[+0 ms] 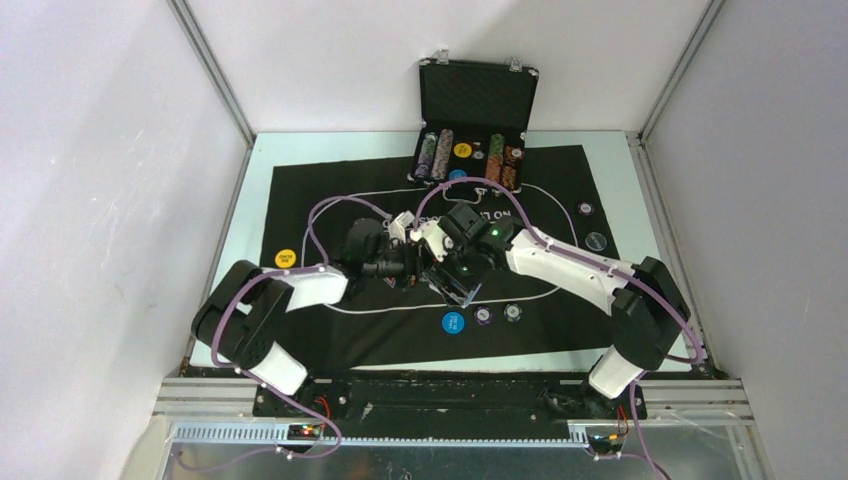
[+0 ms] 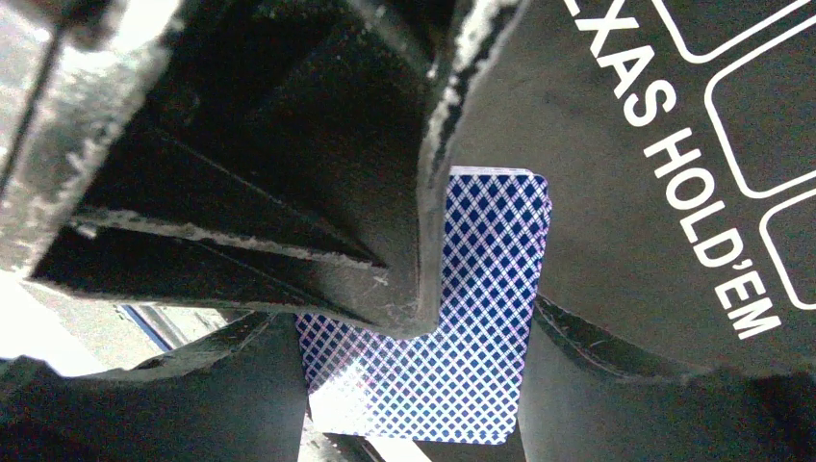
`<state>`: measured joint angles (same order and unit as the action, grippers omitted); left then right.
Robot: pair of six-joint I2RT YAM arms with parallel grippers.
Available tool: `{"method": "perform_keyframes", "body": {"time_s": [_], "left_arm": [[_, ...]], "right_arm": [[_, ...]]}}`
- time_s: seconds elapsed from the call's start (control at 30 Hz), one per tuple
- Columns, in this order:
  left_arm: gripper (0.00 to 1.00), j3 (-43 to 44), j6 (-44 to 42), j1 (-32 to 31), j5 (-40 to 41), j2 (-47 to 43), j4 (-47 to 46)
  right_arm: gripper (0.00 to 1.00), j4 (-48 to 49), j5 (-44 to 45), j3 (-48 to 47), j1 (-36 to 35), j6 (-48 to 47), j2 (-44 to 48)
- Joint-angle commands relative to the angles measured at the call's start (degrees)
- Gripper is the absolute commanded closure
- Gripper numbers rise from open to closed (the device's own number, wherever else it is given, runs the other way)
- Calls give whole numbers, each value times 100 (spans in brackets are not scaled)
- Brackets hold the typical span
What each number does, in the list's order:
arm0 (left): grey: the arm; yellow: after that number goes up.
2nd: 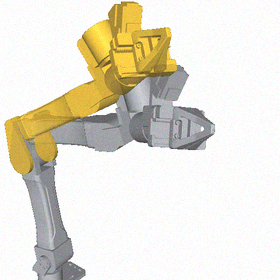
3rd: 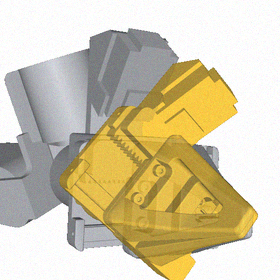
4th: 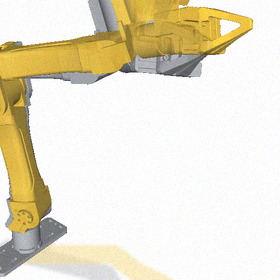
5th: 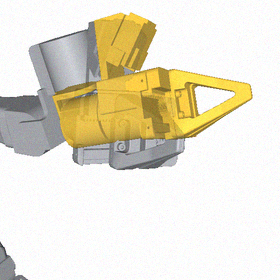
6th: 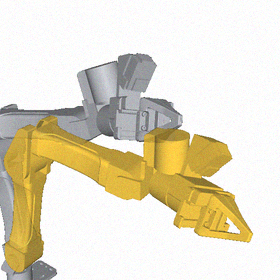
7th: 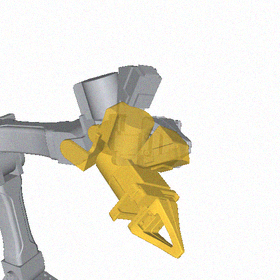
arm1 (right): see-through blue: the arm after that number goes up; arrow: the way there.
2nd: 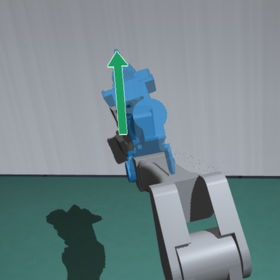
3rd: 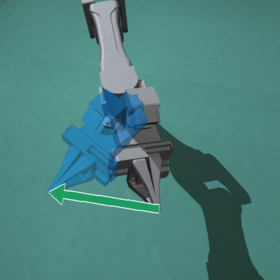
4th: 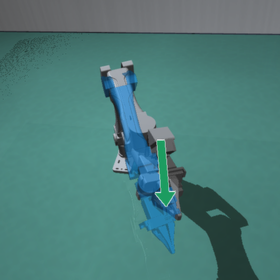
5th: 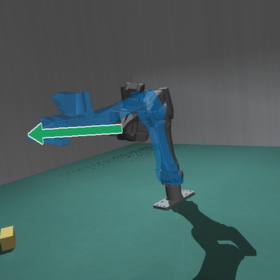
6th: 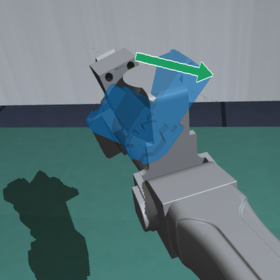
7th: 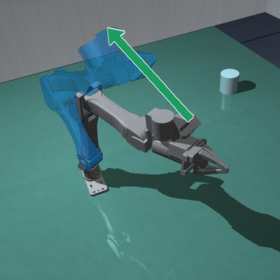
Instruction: Distribute texas hold em gaming equipment
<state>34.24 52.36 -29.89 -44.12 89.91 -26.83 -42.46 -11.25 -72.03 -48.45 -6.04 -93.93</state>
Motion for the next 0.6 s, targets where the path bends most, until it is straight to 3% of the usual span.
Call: {"method": "perform_keyframes", "body": {"time_s": [0.0,0.3,0.57], "left_arm": [[23,229,-854,-26,347,-298,1138],[37,214,-1047,-15,571,-585,1590],[38,184,-1083,-4,737,-962,1779]], "right_arm": [[100,51,-39,-216,-22,-124,433],[100,10,70,-216,-37,-97,547],[100,-21,111,-215,-32,-51,575]]}}
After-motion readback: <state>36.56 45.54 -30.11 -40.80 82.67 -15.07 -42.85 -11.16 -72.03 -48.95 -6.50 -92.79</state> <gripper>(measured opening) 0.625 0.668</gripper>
